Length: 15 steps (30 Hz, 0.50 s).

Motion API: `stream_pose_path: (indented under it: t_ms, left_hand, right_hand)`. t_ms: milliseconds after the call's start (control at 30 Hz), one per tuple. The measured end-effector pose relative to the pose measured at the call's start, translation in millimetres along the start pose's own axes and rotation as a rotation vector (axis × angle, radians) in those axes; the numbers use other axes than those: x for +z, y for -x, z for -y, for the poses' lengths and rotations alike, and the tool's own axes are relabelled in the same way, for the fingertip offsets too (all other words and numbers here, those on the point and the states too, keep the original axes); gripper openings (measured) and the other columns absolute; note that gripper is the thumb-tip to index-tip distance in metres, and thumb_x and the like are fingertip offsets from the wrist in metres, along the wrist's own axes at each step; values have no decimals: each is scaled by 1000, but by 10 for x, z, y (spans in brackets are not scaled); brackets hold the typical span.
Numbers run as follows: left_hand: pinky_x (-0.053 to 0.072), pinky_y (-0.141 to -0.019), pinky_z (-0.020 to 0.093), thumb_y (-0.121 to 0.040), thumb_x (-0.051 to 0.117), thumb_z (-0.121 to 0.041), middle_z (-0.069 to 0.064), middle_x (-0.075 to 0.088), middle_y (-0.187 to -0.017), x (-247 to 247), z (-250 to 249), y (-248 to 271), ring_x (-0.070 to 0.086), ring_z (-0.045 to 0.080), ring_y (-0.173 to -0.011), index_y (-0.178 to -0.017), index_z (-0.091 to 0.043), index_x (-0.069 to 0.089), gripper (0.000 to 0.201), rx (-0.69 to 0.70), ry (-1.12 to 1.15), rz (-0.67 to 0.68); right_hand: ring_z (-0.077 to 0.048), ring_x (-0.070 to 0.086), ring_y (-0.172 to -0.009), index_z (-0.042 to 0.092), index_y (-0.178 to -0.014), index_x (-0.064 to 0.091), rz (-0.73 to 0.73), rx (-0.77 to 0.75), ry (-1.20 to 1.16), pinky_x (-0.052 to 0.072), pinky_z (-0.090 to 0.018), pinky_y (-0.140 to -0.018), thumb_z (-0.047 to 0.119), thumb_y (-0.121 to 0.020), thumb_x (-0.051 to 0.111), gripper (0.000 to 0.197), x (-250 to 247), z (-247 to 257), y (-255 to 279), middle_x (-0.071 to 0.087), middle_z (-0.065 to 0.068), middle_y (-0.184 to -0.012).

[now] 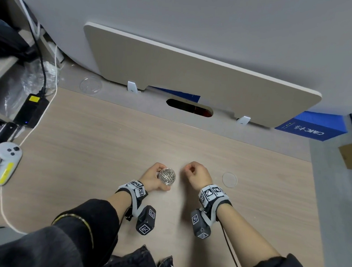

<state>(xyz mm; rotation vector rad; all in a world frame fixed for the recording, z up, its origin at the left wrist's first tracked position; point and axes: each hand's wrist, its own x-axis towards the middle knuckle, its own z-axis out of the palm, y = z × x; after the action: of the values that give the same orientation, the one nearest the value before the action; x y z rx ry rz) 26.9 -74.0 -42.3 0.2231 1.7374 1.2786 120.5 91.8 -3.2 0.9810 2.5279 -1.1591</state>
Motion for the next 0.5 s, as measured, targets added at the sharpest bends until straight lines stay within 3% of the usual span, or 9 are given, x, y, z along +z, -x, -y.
stream_pose_path:
  t_ms: [100, 300, 400, 500]
  left_hand:
    - [48, -69, 21, -38, 81, -9, -1, 55, -99, -1, -1, -5, 55, 14, -87, -96, -22, 50, 67, 7, -47, -2]
    - [49, -71, 23, -38, 82, -7, 5, 55, -105, 4, 8, -16, 55, 16, -88, -94, -24, 50, 66, 1, -52, -6]
    - [47, -65, 15, -41, 82, -3, 3, 54, -102, 7, -15, -3, 54, 13, -85, -98, -19, 50, 67, 0, -56, -9]
    - [46, -72, 18, -39, 81, -9, 3, 54, -103, 2, -19, 5, 54, 15, -90, -99, -20, 50, 68, 5, -77, -12]
  right_hand:
    - [-23, 61, -95, 22, -95, 59, -32, 106, 187, 48, -32, -83, 22, -84, 59, 11, -133, -225, 33, 63, -1, -103]
    - [-22, 58, -101, 21, -103, 55, 60, 85, 414, 48, -32, -83, 39, -78, 70, 34, -68, -406, 146, 54, 0, -111]
    - [-23, 58, -102, 20, -103, 56, 16, 99, 412, 47, -32, -81, 37, -79, 69, 32, 17, -386, 162, 54, -2, -111]
    - [-26, 59, -103, 17, -102, 59, 9, 82, 426, 47, -33, -83, 29, -86, 63, 20, 50, -346, 162, 57, -5, -112]
